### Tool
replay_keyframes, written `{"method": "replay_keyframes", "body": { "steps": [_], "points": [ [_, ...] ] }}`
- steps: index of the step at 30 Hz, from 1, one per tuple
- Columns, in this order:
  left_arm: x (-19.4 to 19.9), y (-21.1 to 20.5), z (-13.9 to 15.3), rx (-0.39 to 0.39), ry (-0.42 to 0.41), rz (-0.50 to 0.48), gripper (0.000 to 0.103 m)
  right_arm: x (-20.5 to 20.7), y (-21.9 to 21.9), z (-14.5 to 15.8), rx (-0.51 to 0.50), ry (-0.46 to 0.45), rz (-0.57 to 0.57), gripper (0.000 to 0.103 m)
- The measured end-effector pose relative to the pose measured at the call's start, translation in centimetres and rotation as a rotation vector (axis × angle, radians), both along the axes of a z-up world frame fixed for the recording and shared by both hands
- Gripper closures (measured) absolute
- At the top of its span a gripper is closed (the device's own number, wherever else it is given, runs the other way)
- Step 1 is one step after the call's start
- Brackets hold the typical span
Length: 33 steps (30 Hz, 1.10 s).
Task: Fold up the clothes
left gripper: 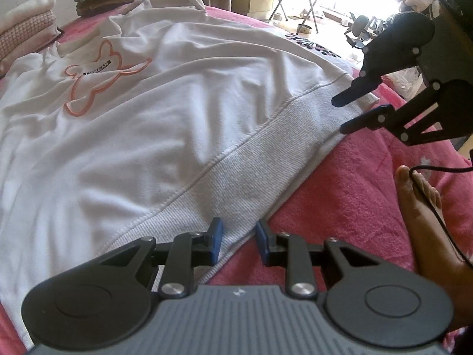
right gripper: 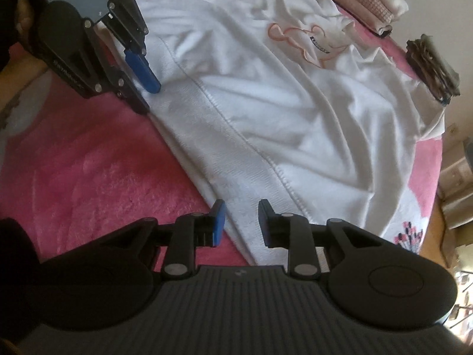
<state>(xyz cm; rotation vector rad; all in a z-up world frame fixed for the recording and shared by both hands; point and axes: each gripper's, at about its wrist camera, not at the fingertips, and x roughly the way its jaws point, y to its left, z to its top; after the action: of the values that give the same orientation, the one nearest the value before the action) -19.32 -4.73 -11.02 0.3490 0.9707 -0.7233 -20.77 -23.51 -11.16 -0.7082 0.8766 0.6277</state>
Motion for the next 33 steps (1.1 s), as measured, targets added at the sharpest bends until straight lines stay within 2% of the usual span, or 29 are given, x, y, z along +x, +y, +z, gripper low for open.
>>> {"method": "replay_keyframes", "body": {
  "steps": [6, 10, 14, 17, 22, 26, 29, 33],
  "points": [
    [0.0, 0.0, 0.0, 0.0, -0.001, -0.003, 0.076, -0.2, -0.5, -1.5, -0.072, 0.012, 0.019, 0.081],
    [0.0, 0.0, -0.1, 0.003, -0.002, -0.004, 0.076, -0.4, -1.0, -1.6, -0.085, 0.001, 0.024, 0.082],
    [0.1, -0.1, -0.1, 0.005, -0.004, -0.006, 0.076, -0.2, -1.9, -1.2, -0.071, 0.012, -0.018, 0.096],
    [0.1, -0.1, -0.1, 0.008, -0.007, -0.01, 0.076, -0.2, -2.4, -1.3, -0.082, -0.004, -0.043, 0.102],
    [0.0, -0.1, -0.1, 0.011, -0.01, -0.017, 0.076, -0.5, -3.6, -0.7, -0.063, -0.009, -0.072, 0.103],
    [0.1, -0.2, -0.2, 0.013, -0.012, -0.023, 0.076, -0.9, -4.3, -2.5, -0.097, 0.021, -0.074, 0.102],
    [0.1, -0.2, -0.2, 0.011, -0.013, -0.023, 0.076, -0.5, -4.8, -1.8, -0.064, 0.048, -0.115, 0.099],
    [0.2, -0.1, 0.1, 0.02, -0.009, -0.048, 0.076, 0.4, -6.9, 0.6, 0.068, 0.096, -0.186, 0.094]
  ]
}}
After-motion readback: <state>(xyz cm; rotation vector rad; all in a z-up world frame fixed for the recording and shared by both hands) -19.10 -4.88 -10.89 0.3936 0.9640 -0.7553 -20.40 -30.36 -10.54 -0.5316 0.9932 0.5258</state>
